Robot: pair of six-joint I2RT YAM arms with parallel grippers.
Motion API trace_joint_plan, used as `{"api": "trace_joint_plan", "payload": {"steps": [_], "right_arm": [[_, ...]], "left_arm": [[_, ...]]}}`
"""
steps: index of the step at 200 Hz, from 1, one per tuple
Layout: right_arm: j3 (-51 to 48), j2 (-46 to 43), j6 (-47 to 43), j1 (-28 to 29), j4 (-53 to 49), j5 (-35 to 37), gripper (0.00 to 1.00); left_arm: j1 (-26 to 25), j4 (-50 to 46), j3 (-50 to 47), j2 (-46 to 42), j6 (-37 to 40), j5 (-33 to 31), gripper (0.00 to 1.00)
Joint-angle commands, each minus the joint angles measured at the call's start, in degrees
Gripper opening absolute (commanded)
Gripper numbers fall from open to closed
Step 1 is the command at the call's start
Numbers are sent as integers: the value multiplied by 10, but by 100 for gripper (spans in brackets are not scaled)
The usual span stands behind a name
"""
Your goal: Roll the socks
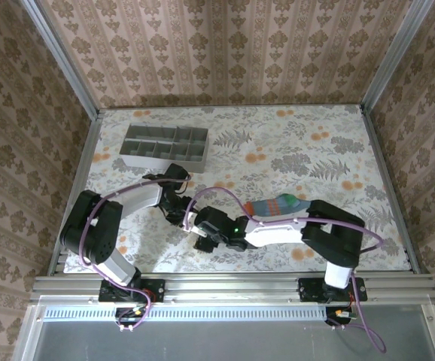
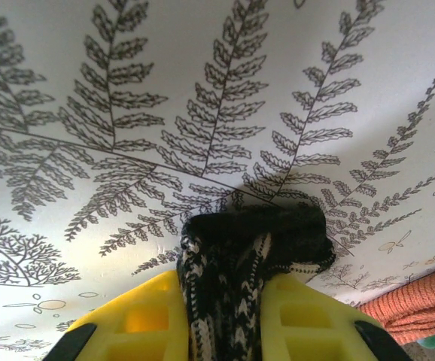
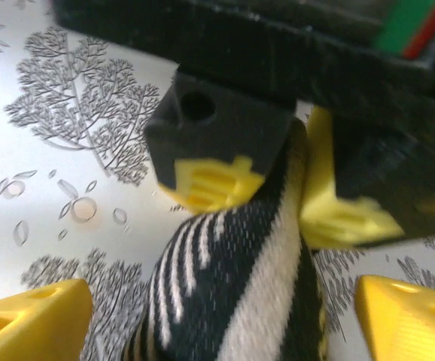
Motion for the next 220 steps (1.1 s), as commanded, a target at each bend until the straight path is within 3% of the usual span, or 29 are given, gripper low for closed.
{"api": "trace_joint_plan", "payload": {"steps": [1,35,45,57,74,98,138,183,220], "right_arm": [[34,38,-8,-10,-27,25,79],[45,66,22,-31,-72,-4,52],[37,65,31,-35,-80,-15,36],[24,59,44,-40,-85,-30,14],[-2,39,72,-56,-78,-87,0],[-19,17,126,-104,-71,-237,0],[-20,9,203,-180,-55,-463,0],[-18,13,269,-255,-34,-572,0],[2,20,275,-279,-63,-594,0]], "left_arm": [[2,-51,-15,25,11,-41,0],[9,-38,-20,9,14,-28,0],[15,-27,-20,-1,19,-22,0],[26,0,-24,-17,22,-7,18],[50,50,-34,-47,14,9,43],[77,85,-30,-89,7,10,61],[86,118,-8,-113,7,39,64],[66,90,-5,-142,-13,55,66],[40,113,-20,-154,-67,53,72]]}}
